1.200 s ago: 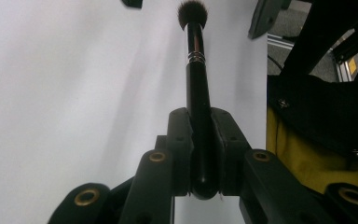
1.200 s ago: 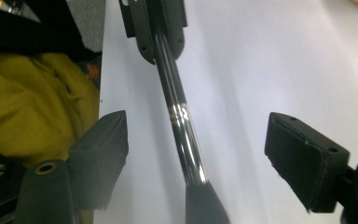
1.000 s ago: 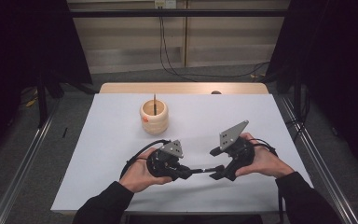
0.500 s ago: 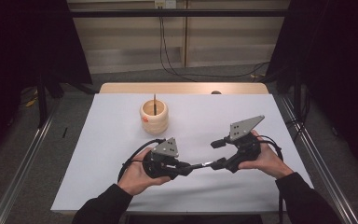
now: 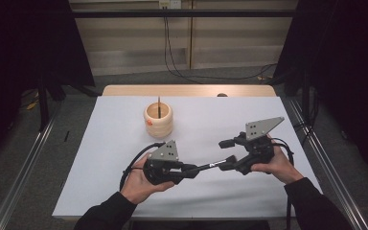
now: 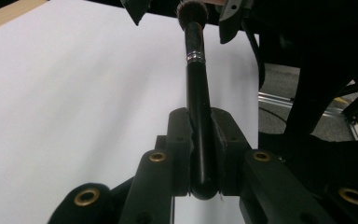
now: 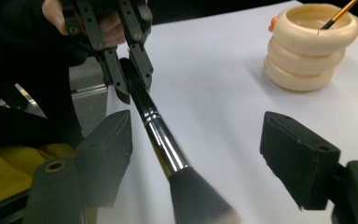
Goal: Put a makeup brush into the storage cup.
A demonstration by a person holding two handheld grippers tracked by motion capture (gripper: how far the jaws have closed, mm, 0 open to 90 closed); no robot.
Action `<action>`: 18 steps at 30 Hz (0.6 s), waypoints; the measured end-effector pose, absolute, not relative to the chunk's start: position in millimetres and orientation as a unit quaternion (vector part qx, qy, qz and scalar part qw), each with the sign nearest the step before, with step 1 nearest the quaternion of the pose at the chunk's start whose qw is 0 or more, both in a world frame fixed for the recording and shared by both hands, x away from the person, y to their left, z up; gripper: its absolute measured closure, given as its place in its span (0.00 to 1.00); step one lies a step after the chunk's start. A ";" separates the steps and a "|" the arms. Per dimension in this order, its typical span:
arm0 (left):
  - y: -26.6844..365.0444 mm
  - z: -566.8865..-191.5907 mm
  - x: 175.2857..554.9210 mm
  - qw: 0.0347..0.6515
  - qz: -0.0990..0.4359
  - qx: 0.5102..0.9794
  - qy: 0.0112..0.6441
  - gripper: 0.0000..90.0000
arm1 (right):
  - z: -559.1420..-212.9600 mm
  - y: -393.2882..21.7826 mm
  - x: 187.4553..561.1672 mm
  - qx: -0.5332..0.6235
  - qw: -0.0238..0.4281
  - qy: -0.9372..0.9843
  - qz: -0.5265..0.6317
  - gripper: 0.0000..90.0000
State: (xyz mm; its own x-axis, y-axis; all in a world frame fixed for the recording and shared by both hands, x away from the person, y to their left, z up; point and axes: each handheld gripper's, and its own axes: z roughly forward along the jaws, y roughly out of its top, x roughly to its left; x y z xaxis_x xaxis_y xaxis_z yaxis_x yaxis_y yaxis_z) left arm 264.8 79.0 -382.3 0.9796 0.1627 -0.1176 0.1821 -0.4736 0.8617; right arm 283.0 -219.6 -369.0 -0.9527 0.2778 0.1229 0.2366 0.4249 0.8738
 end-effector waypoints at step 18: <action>92.8 -376.6 271.2 0.574 0.004 0.810 0.121 0.88 | -360.1 -234.9 286.1 0.173 0.032 0.808 0.562 0.30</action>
State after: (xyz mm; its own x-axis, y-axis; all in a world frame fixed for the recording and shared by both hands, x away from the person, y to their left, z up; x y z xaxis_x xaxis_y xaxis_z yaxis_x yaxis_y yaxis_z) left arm 271.2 92.8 -376.6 0.9706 0.2003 -0.1331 0.1919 -0.3113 0.9308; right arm 286.1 -234.9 -360.1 -0.9385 0.3143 0.1432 0.2434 0.3077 0.9198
